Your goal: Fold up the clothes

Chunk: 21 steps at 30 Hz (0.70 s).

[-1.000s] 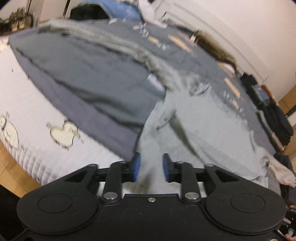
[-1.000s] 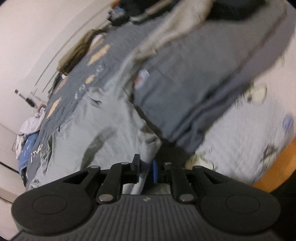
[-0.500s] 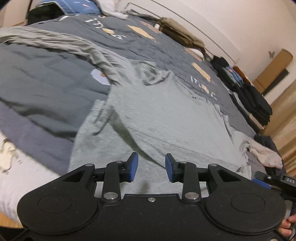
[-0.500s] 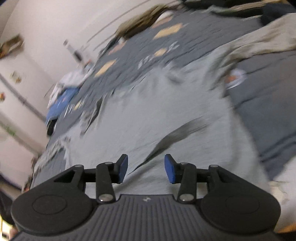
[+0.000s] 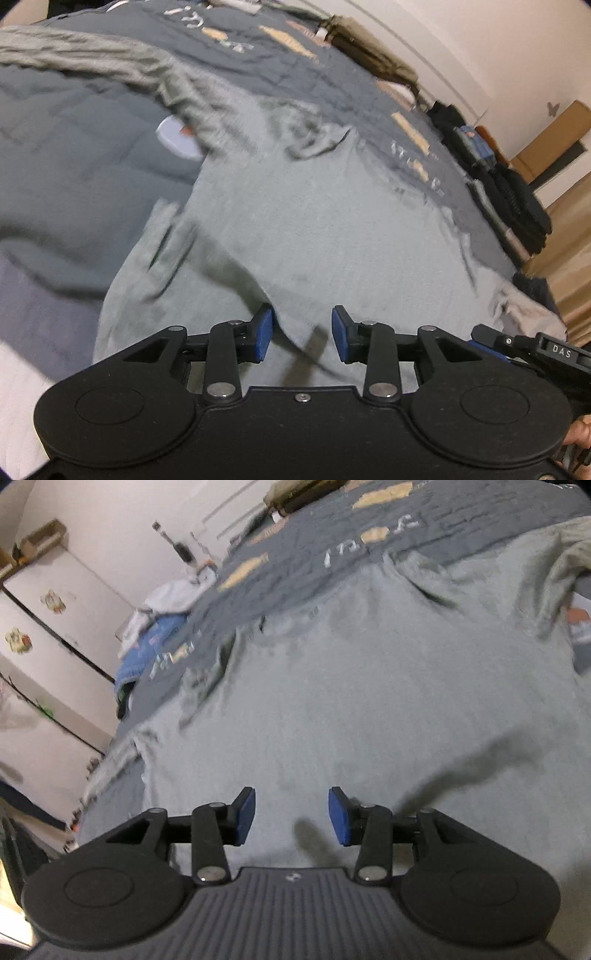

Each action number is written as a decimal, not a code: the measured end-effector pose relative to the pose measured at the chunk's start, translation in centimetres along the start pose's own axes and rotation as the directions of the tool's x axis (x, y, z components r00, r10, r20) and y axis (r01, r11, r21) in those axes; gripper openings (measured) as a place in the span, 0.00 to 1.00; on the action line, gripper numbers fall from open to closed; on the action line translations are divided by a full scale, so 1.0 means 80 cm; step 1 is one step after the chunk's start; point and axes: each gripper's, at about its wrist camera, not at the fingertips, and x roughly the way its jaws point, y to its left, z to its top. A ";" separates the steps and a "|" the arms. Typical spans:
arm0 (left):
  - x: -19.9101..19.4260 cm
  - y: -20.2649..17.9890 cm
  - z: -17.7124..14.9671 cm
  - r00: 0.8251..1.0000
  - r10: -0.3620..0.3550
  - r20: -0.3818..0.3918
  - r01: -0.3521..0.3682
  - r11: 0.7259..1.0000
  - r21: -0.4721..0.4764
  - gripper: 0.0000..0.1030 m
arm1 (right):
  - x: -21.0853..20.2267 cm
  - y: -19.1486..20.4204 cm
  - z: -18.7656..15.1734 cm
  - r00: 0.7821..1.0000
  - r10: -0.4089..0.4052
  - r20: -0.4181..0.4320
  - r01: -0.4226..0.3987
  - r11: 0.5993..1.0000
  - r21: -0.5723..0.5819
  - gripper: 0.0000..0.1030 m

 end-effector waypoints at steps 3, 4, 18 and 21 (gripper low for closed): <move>0.002 0.001 0.017 0.997 -0.046 0.058 0.048 0.998 -0.038 0.34 | 0.001 -0.004 0.020 0.997 0.059 0.057 -0.062 0.997 0.043 0.41; 0.002 0.001 0.022 0.996 -0.048 0.072 0.051 0.998 -0.043 0.34 | -0.001 -0.005 0.024 0.995 0.068 0.073 -0.072 0.996 0.055 0.41; -0.009 -0.017 0.023 0.995 -0.062 0.081 0.059 0.998 0.038 0.43 | 0.018 0.043 -0.035 0.955 0.210 -0.211 -0.224 0.974 -0.044 0.42; -0.005 -0.019 0.022 0.996 -0.051 0.073 0.049 0.998 0.038 0.43 | 0.032 0.050 -0.049 0.941 0.211 -0.265 -0.231 0.972 -0.047 0.42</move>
